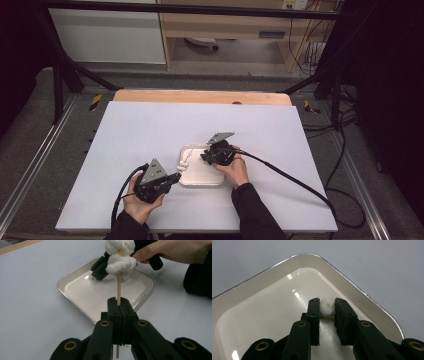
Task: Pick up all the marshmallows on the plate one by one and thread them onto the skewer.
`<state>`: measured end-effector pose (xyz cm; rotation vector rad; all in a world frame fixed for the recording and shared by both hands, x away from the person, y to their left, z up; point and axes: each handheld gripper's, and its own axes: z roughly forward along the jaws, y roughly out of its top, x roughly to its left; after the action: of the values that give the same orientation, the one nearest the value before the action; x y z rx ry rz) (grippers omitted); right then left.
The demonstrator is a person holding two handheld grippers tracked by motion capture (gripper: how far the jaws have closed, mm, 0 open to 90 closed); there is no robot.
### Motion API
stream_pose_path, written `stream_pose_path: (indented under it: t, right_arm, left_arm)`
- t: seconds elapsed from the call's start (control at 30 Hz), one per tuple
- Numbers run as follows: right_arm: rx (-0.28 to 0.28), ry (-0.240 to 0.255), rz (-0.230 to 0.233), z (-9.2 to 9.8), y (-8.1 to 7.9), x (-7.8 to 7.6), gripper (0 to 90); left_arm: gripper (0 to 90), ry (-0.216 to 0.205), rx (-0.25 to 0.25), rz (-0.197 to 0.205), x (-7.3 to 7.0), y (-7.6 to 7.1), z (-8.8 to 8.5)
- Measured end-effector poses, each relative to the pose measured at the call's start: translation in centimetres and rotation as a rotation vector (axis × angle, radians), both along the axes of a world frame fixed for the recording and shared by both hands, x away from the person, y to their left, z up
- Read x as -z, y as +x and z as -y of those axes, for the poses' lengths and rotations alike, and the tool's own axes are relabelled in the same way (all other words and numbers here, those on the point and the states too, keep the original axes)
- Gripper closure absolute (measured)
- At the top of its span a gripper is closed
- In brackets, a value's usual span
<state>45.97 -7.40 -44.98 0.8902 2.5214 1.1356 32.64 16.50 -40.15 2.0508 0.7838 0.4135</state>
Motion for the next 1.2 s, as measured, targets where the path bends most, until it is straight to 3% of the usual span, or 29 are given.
stream_pose_path:
  t: [0.17, 0.43, 0.57, 0.8, 0.93, 1.2]
  right_arm:
    - [-0.022, 0.022, 0.012, 0.3, -0.8, -1.1, 76.7]
    - [-0.055, 0.146, 0.036, 3.1, -3.6, -5.3, 78.6]
    - [-0.078, 0.219, 0.053, 5.1, -5.5, -7.3, 79.2]
    - [-0.125, 0.402, 0.075, 7.6, -8.1, -10.8, 79.6]
    - [-0.149, 0.467, 0.072, 8.0, -8.6, -11.5, 79.8]
    - [-0.193, 0.496, 0.041, 6.9, -8.8, -11.1, 79.7]
  left_arm:
    - [89.0, 0.000, 0.001, 0.001, 0.0, 0.0, 0.0]
    - [89.1, 0.004, 0.022, 0.003, 0.0, -0.3, 0.5]
    - [89.1, 0.006, 0.043, 0.008, -0.1, -0.6, 1.0]
    - [89.1, 0.016, 0.081, 0.014, -0.1, -1.1, 2.0]
    - [89.1, 0.019, 0.097, 0.015, -0.1, -1.3, 2.5]
    - [89.1, 0.027, 0.116, 0.020, -0.1, -1.5, 2.8]
